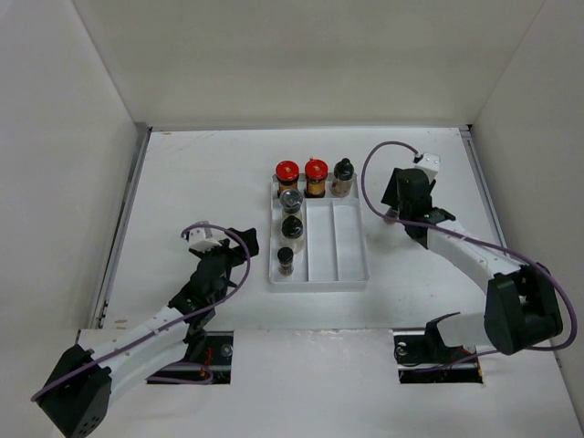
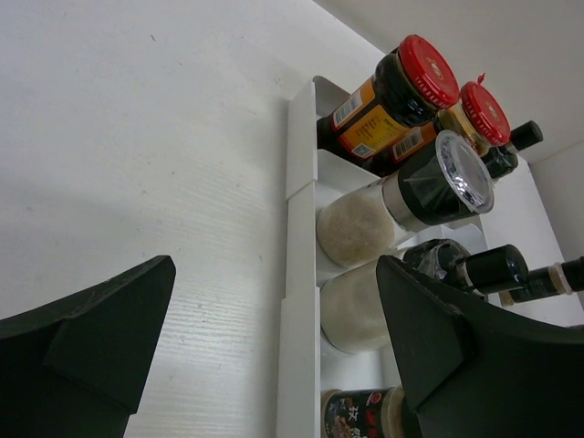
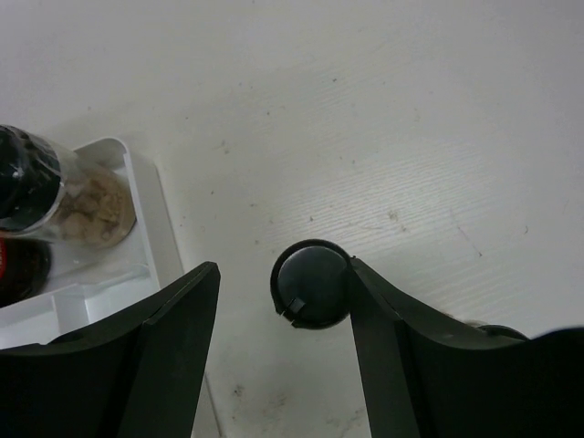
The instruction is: Organize the condiment bottles
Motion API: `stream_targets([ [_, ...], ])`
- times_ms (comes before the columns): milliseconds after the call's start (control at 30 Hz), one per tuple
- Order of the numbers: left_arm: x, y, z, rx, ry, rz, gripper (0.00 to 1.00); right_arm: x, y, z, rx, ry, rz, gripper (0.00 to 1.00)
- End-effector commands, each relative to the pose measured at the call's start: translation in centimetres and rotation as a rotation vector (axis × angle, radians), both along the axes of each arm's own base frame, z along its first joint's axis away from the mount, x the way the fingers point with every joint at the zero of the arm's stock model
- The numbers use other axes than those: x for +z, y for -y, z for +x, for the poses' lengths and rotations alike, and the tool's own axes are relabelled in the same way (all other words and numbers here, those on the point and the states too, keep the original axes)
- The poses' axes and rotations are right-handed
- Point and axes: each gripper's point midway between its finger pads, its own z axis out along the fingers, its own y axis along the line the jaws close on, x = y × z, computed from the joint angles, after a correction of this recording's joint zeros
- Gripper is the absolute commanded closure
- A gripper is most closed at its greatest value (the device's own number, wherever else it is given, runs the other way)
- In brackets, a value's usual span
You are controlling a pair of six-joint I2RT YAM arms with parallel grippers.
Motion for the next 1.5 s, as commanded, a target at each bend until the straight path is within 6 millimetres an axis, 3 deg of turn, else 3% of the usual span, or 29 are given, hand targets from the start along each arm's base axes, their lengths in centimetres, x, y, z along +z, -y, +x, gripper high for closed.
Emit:
stream_targets([
  [0,1.2,0.5,0.3,-0.011,0.039,-0.045,0.06,2.6,-0.2,0.3,0.003,0.087,0.017,0.36],
  [333,1.1,0.7,0.4,-0.020,0.035,-0.046,0.06,0.0,-0.6,0.7,0.019,0.019,0.020,0.29],
  [567,1.0,0.8,0.4,-0.023,0.030,-0.042,0.06,-0.7,-1.2,1.6,0.032,-0.002,0.014,0.40],
  [667,1.0,0.9,0.4,-0.026,0.032,-0.044,0.06,-0.8,-1.0,1.8,0.020,-0.004,0.012,0.51],
  [767,1.0,0.9,0.4,-0.026,0.032,-0.044,0.06,0.5,-0.7,1.6,0.005,0.036,0.008,0.58],
  [867,0.8,1.1,0.5,-0.031,0.027,-0.041,0.06,3.8,-1.1,1.2,0.012,0.122,0.017,0.61],
  [967,0.8,1.3,0.5,-0.037,0.030,-0.043,0.06,7.1,-3.3,0.6,0.072,0.196,0.050,0.61],
  [1067,0.6,1.4,0.5,-0.040,0.028,-0.042,0.06,8.4,-6.9,0.5,0.166,0.214,0.093,0.61],
  [1300,0.5,1.1,0.4,-0.038,0.030,-0.052,0.06,7.3,-17.7,1.3,0.375,0.174,0.158,0.61],
  [1467,0.4,1.2,0.3,-0.038,0.028,-0.060,0.05,5.6,-21.9,1.8,0.439,0.147,0.151,0.61],
])
